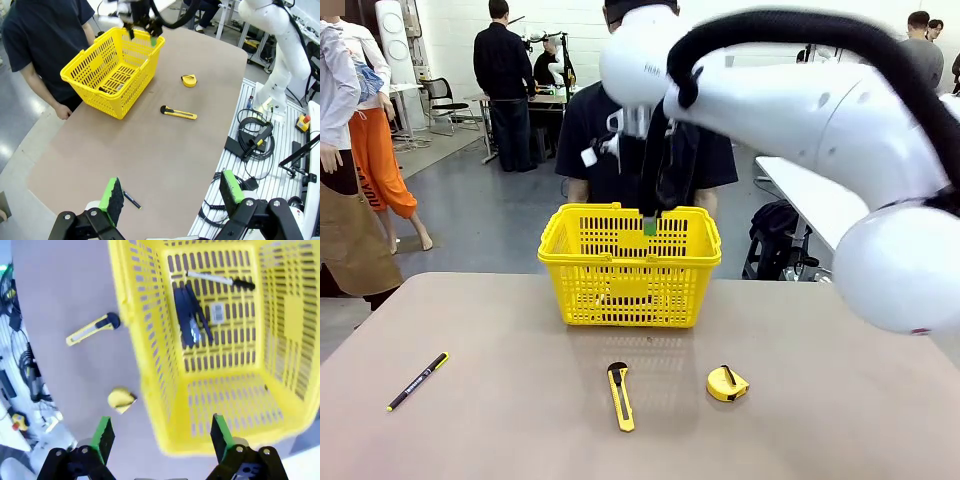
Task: Place the items the person wants into the basket.
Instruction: Pick up the item the person points to and place it in the Market Basket.
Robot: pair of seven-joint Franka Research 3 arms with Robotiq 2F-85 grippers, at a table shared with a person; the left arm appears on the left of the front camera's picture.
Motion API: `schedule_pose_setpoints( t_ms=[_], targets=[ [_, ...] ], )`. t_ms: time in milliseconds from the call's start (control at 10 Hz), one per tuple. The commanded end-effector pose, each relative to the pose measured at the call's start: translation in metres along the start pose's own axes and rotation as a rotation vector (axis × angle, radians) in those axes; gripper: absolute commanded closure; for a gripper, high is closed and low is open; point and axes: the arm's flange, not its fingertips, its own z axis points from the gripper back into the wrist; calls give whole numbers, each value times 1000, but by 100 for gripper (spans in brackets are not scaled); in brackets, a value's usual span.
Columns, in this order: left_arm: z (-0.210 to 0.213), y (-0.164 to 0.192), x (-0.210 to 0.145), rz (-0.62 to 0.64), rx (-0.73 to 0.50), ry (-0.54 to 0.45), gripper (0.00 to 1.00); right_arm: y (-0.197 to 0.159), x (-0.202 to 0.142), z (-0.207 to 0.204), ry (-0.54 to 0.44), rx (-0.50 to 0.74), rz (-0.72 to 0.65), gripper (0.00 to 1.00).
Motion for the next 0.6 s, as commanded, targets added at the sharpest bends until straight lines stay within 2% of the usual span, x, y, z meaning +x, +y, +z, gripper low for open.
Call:
schedule_pose_setpoints(
  t_ms=[0, 300, 500],
  targets=[
    [-1, 0, 0, -3, 6, 1, 0, 64, -80, -30, 12, -3, -132, 0],
    [-1, 0, 0, -3, 6, 1, 0, 108, -167, -53, -1, 90, -324, 0],
    [-1, 0, 0, -3, 6, 1, 0, 120, -217, -58, -82, 109, -388, 0]
  ],
)
